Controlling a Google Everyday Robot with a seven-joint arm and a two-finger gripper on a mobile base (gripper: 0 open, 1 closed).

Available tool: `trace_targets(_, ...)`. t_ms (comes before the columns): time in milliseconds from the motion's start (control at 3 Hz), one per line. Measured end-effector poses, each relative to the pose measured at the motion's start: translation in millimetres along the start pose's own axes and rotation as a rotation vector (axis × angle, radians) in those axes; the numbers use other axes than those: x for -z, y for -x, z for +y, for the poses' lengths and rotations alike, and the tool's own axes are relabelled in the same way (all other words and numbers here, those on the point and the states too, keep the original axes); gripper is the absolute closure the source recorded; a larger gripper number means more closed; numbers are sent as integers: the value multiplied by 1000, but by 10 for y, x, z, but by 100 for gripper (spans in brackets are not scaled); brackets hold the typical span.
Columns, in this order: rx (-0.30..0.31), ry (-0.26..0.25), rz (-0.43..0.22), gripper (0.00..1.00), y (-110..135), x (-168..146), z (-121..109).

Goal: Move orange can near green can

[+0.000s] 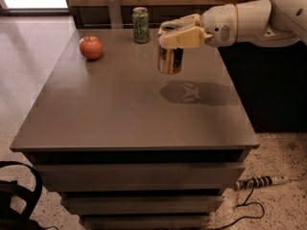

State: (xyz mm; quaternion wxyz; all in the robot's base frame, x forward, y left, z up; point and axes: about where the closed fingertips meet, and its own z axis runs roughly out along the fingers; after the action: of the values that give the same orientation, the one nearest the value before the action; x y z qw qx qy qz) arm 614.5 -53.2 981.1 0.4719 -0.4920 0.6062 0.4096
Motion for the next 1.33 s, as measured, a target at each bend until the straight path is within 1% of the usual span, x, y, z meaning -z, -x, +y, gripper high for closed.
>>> trace_targets(333,16,-100,-40,100,265,127,-495)
trace_targets(667,45,-226,-30,100,443,191,-789)
trace_targets(1000,62,-382,-47,100,534,212,-1120)
trace_targets(1333,66,-380,-38,100,537,137,-1174)
